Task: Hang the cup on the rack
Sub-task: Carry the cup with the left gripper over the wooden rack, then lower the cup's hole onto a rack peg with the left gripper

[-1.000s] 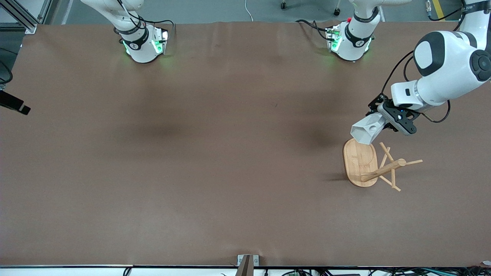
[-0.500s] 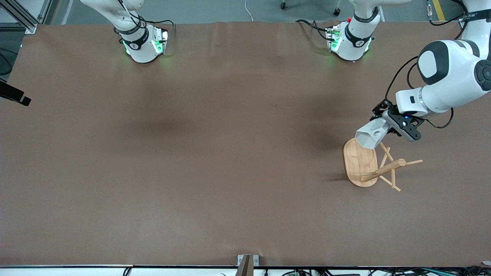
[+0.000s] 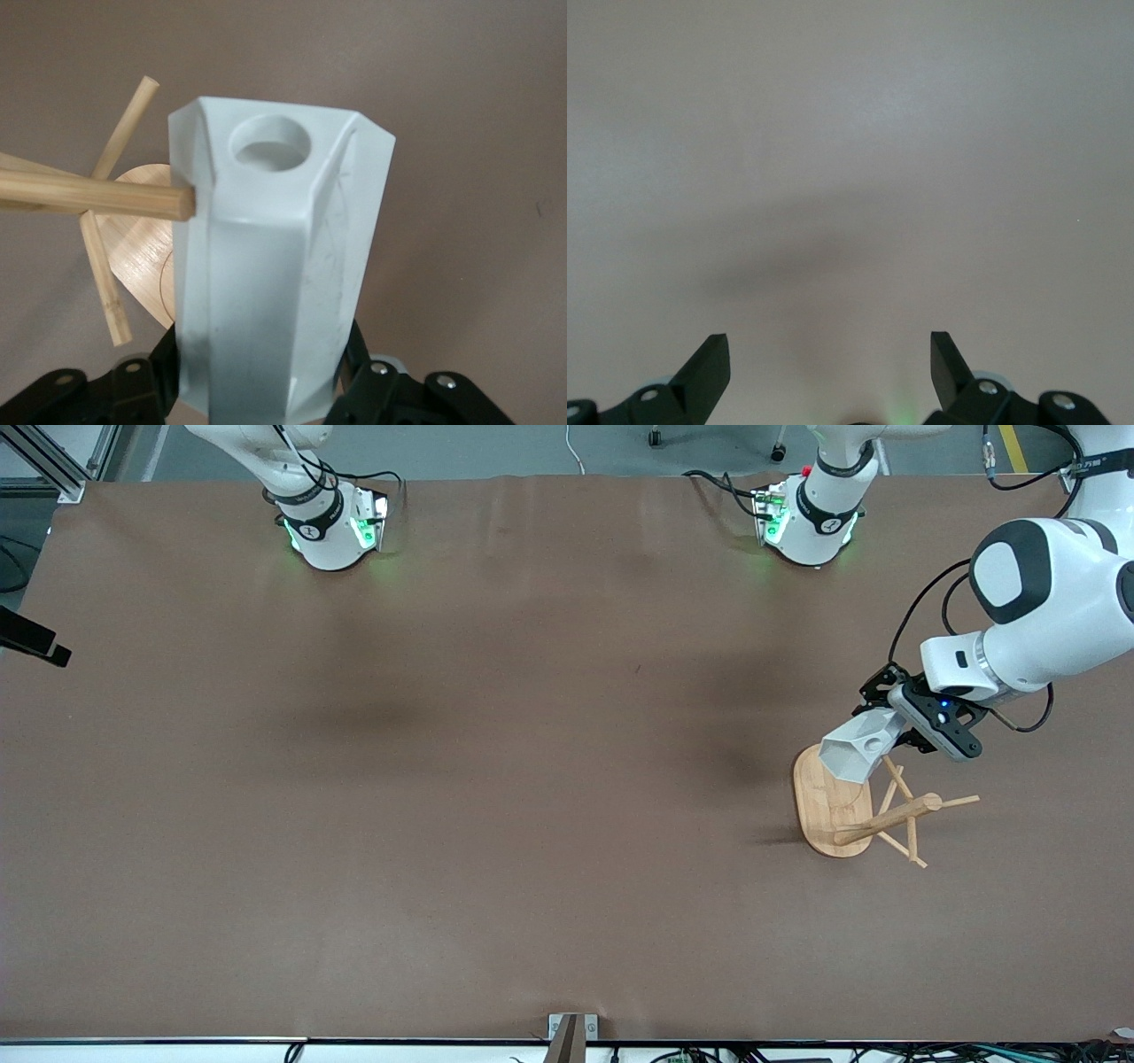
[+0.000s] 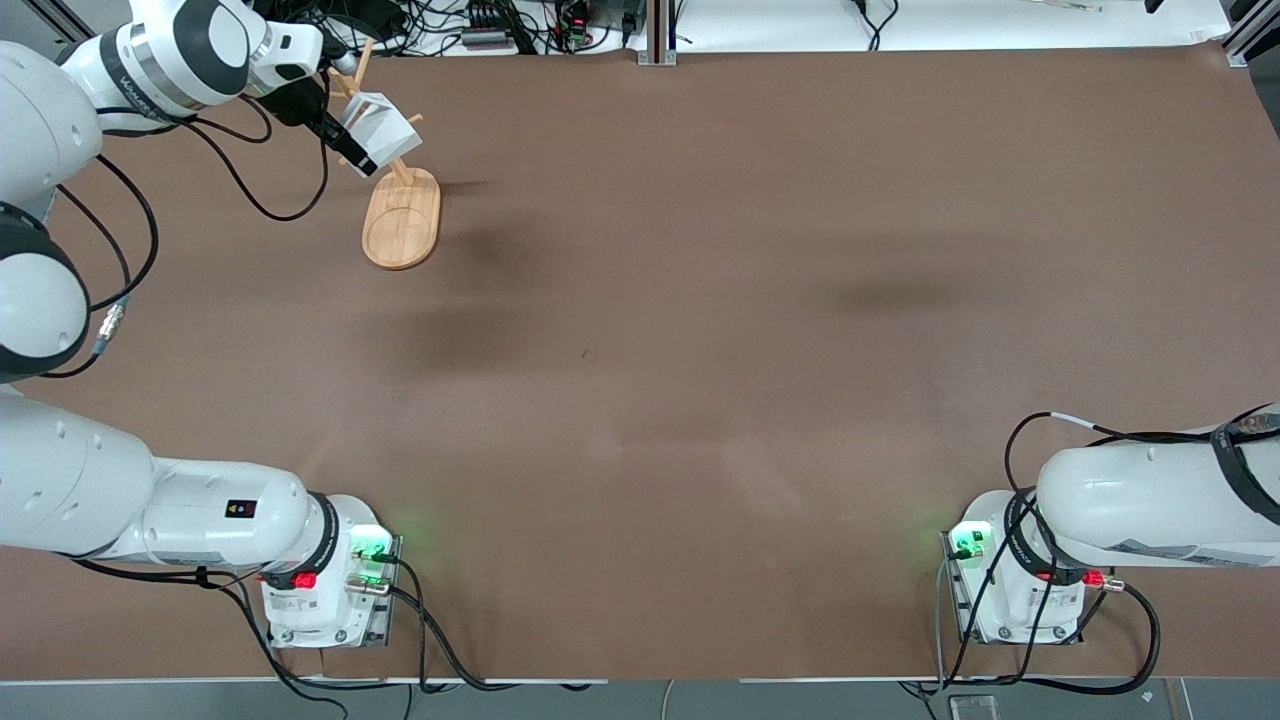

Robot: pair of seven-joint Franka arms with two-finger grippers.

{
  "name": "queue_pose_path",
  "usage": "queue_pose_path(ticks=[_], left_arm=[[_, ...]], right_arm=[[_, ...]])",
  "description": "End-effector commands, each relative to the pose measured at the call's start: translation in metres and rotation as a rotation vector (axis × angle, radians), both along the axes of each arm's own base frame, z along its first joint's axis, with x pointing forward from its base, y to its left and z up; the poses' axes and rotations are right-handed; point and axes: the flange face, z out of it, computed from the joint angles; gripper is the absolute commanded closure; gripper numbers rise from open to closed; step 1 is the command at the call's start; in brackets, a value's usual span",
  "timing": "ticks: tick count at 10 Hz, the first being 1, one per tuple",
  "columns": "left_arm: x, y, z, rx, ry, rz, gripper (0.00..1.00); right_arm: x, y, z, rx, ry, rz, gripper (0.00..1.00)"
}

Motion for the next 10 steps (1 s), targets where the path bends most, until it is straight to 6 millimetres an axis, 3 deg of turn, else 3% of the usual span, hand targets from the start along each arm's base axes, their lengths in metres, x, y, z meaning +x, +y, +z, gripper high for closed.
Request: queue_pose_path(ticks=[1, 3, 5, 7, 10], left_arm=[[0.014, 0.001, -0.022, -0.013, 0.02, -0.013, 0.99], [0.025, 0.003, -0.036, -0.012, 0.036, -0.005, 0.98], [0.04, 0.007, -0.036, -0.01, 0.026, 0.005, 0.98], [0.043, 0.007, -0.054, -0.01, 0.057, 0.012, 0.97], [0.049, 0.023, -0.059, -0.057, 0.061, 0.083, 0.96]], right_arm=[[-0.004, 0.004, 0.002, -0.001, 0.003, 0.02, 0.0], [-0.004, 0.004, 0.002, -0.001, 0.001, 0.022, 0.0], [-0.004, 0.003, 0.002, 0.0, 0.001, 0.02, 0.0], [-0.005, 0.001, 0.001, 0.002, 0.005, 0.016, 0.0], [-0.006, -0.002, 0.001, 0.003, 0.005, 0.031, 0.0]])
